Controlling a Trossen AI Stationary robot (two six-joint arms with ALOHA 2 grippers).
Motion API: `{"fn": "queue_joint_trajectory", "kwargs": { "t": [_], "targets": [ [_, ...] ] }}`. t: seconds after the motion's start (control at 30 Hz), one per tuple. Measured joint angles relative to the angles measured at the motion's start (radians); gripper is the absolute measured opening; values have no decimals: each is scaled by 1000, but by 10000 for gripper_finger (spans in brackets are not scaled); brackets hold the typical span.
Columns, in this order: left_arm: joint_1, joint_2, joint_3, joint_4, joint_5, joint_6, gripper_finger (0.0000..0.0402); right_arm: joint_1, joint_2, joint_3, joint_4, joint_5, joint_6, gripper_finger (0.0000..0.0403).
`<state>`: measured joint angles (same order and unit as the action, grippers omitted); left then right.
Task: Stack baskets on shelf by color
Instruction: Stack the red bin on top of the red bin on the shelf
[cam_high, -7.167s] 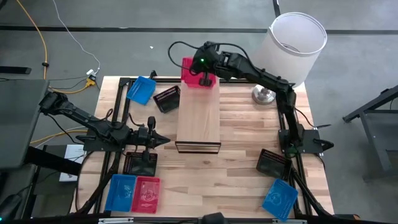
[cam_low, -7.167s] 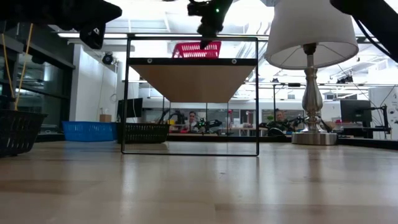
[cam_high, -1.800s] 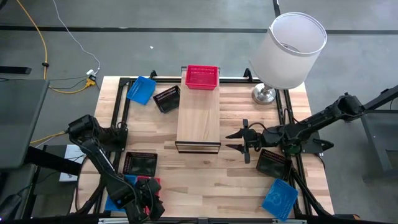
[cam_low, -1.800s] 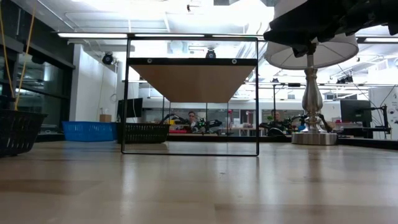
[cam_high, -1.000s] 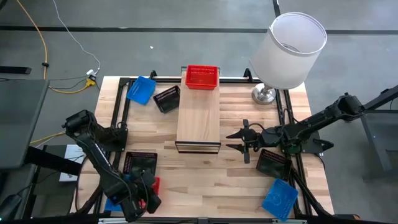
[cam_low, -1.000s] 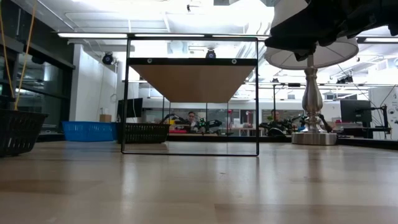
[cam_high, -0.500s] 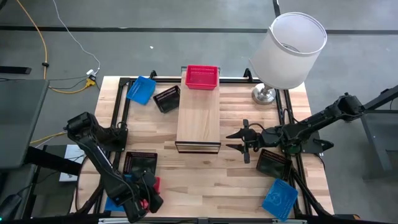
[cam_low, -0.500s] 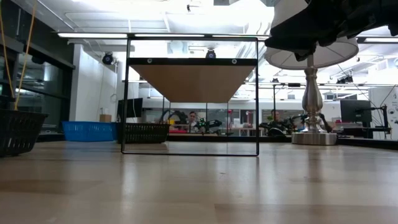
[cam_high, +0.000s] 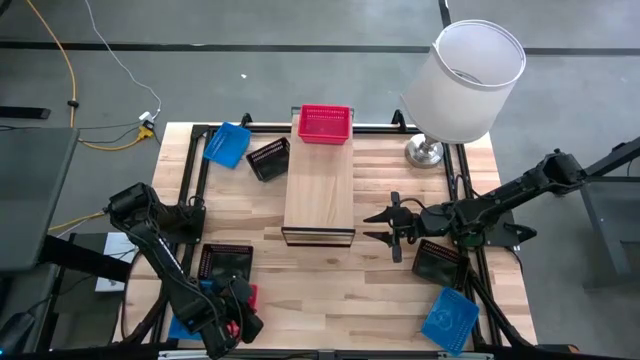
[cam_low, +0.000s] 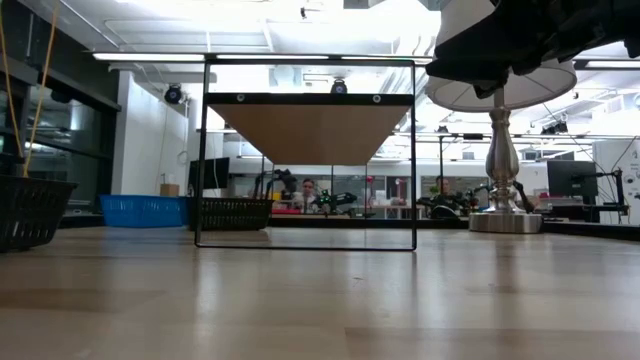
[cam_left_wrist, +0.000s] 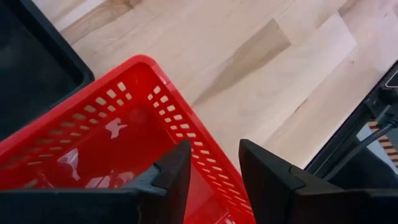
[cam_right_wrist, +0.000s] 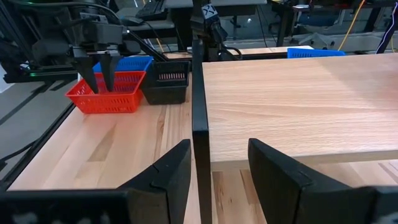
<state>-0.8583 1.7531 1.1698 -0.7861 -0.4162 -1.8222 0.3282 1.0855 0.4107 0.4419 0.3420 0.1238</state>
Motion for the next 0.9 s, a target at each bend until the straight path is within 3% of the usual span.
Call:
{"fn": "queue_joint_trajectory", "kwargs": {
  "t": [0.7,0.9],
  "targets": [
    [15,42,0,0,56,56,125,0,0,0,-6,0,0,149],
    [23,35,0,22,65,115,72,0,0,0,-6,0,0,149]
  ]
}}
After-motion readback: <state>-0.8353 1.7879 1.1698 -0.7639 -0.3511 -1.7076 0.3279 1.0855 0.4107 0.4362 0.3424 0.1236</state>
